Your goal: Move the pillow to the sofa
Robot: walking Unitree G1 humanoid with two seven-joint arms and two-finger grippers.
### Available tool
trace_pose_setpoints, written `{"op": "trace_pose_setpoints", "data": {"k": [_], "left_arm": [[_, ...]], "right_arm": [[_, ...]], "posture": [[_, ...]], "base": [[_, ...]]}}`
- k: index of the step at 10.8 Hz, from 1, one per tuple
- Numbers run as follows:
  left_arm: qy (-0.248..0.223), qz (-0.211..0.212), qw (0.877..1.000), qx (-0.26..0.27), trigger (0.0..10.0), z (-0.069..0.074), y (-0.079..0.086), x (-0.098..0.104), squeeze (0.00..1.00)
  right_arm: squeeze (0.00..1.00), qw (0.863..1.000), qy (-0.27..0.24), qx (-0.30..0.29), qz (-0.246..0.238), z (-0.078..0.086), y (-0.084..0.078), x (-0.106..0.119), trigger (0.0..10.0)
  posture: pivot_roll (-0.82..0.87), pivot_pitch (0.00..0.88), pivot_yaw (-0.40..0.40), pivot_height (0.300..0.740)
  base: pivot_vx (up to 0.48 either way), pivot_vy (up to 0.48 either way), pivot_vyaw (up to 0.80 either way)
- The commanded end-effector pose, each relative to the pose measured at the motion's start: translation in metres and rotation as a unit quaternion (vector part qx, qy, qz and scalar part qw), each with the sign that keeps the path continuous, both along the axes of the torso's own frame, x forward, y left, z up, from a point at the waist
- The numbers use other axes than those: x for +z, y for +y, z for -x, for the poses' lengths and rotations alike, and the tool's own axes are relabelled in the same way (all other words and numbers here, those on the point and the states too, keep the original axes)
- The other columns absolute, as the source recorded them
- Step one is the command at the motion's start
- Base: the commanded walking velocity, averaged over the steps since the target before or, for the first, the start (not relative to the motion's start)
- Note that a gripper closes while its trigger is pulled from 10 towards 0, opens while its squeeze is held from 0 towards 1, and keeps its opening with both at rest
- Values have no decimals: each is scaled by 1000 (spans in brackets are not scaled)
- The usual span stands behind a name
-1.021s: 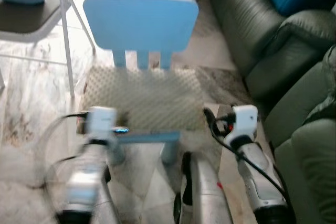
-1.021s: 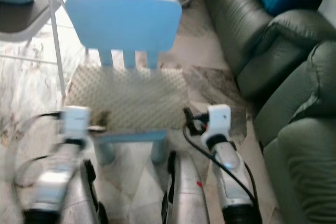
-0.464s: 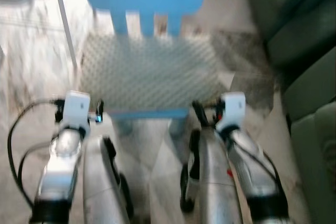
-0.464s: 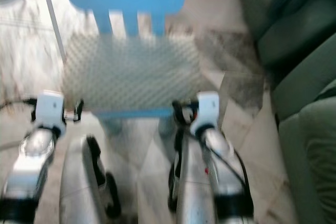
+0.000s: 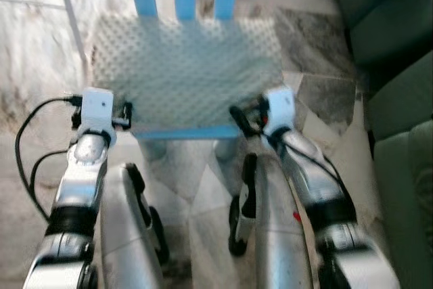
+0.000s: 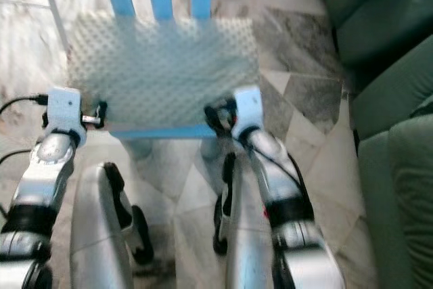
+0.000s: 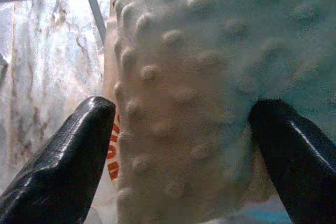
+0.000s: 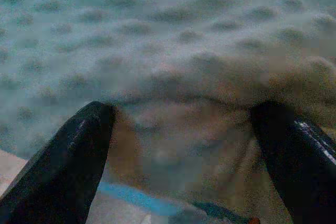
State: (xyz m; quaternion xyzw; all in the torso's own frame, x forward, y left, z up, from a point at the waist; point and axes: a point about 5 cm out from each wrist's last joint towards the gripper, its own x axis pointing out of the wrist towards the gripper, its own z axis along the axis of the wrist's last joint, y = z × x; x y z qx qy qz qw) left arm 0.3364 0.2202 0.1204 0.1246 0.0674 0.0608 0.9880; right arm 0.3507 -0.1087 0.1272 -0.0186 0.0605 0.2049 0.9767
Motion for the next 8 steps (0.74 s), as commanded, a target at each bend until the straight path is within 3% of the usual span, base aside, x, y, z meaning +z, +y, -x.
{"op": "trace_pose_setpoints", "data": {"k": [1,2,3,4,5,8], "left_arm": [[15,11,1000,9,10000,3,3,-12,0],[6,13,1000,0,10000,-3,-3,-11,0],[7,28,1000,-11,10000,-10,-10,-14,0],[14,42,999,-20,0,-12,-16,-19,0],[46,31,998,-27,0,-12,-20,-28,0],[53,41,997,-31,0,-17,-22,-28,0]], "right_arm": [[0,1000,10,4,12,1,2,-9,10000],[0,1000,15,3,15,-5,5,-11,10000],[0,999,37,-10,26,-11,7,-18,5686],[0,998,56,-19,35,-12,8,-25,0],[0,996,73,-35,43,-13,6,-31,0],[0,994,89,-46,34,-14,-3,-36,0]], "posture": [[-31,504,-84,521],[-29,500,-83,521],[-30,485,-84,521],[-34,473,-87,521],[-36,457,-92,521],[-47,431,-97,521]], "base": [[0,0,0],[0,0,0],[0,0,0],[0,0,0],[0,0,0],[0,0,0]]}}
